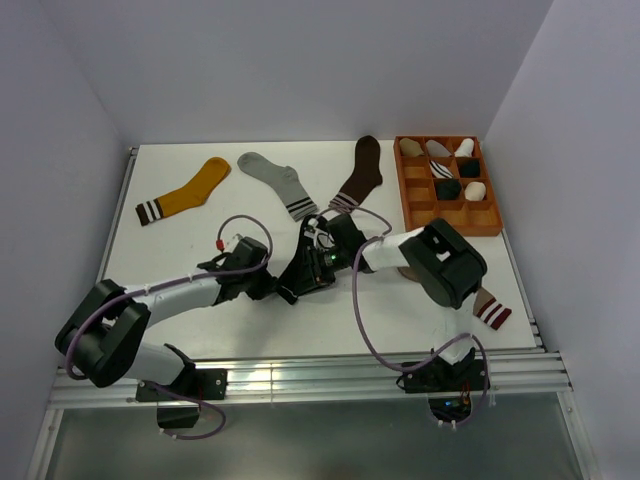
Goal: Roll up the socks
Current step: Roll the sock at the center of the board.
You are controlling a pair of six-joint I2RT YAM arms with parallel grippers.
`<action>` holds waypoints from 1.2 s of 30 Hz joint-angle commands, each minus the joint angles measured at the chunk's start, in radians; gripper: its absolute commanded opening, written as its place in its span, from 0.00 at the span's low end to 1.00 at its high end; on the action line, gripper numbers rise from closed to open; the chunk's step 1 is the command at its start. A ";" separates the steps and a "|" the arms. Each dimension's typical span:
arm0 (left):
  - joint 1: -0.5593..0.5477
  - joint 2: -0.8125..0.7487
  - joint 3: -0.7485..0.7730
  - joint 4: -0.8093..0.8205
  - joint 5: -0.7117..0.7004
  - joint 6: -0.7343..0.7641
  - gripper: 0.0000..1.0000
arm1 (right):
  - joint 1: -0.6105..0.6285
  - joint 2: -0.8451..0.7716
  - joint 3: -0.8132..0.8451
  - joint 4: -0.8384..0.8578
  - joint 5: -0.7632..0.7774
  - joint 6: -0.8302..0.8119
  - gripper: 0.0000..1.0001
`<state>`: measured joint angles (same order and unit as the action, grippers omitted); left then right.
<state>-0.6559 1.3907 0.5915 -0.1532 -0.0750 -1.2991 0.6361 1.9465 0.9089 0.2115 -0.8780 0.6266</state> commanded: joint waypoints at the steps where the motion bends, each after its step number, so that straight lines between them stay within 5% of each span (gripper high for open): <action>1: 0.004 0.019 0.088 -0.203 -0.075 0.078 0.07 | 0.048 -0.150 -0.034 -0.116 0.268 -0.178 0.37; 9: 0.004 0.102 0.146 -0.233 -0.014 0.103 0.06 | 0.243 -0.391 -0.100 -0.132 0.742 -0.361 0.47; 15: 0.006 0.128 0.157 -0.226 0.010 0.110 0.06 | 0.424 -0.377 -0.110 -0.092 1.006 -0.476 0.50; 36: 0.013 0.143 0.140 -0.204 0.043 0.121 0.06 | 0.613 -0.218 -0.008 -0.089 1.318 -0.570 0.47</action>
<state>-0.6392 1.4990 0.7464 -0.3298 -0.0486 -1.1969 1.2339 1.7363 0.8543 0.1001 0.3515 0.0650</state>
